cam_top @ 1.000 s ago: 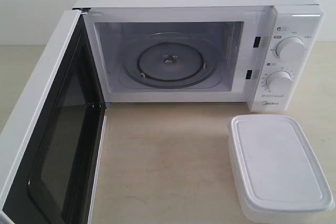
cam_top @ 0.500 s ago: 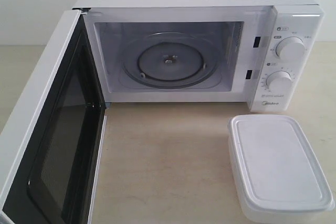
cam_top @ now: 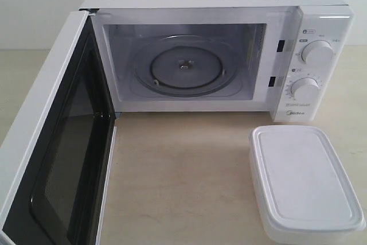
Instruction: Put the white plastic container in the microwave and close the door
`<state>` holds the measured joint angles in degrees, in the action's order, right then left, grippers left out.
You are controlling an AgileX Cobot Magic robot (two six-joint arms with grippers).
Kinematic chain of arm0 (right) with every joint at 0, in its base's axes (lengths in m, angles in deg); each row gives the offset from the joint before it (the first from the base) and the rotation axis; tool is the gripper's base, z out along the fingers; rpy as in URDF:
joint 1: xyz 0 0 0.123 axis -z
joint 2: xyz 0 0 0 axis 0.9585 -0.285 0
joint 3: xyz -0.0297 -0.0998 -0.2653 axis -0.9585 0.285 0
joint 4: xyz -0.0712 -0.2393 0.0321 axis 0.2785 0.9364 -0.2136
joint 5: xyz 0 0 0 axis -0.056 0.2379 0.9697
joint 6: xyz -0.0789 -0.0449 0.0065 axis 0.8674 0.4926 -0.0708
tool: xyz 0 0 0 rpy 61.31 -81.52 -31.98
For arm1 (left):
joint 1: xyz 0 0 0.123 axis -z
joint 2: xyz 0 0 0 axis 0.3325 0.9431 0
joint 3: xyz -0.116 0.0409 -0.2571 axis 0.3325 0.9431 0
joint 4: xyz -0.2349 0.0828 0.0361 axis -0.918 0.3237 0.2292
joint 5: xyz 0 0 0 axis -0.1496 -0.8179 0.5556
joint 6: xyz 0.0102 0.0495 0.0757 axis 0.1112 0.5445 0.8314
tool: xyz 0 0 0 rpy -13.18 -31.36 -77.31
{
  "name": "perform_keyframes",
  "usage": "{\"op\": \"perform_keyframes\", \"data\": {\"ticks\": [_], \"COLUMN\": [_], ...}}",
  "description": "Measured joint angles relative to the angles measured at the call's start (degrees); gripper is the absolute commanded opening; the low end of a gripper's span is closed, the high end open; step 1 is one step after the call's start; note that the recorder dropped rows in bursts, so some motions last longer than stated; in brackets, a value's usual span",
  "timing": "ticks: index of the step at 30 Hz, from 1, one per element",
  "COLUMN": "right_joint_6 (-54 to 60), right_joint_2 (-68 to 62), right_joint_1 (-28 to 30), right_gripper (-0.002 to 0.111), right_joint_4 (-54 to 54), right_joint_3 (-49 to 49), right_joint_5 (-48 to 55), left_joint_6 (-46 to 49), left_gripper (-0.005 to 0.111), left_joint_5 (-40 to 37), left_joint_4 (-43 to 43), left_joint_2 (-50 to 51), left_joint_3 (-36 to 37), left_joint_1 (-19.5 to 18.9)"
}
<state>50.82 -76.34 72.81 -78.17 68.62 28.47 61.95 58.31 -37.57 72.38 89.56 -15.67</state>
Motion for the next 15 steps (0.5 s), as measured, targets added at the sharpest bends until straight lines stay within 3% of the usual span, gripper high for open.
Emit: {"op": "perform_keyframes", "data": {"ticks": [4,11,15], "right_joint_6": [0.1,9.3,9.6], "right_joint_2": [-2.2,-30.7,-44.3], "right_joint_1": [0.0,0.0,0.0], "right_gripper": [0.0,0.0,0.0], "right_joint_4": [-0.8,0.7,4.2], "right_joint_3": [-5.1,-28.0,-30.7], "right_joint_5": [-3.0,3.8,3.7], "left_joint_6": [0.0,0.0,0.0], "left_gripper": [0.004,0.004,0.004], "left_joint_5": [0.0,0.0,0.0], "left_joint_4": [0.1,0.3,0.3], "left_joint_2": [0.0,0.0,0.0], "left_joint_3": [0.0,0.0,0.0], "left_joint_1": [0.0,0.0,0.0]}}
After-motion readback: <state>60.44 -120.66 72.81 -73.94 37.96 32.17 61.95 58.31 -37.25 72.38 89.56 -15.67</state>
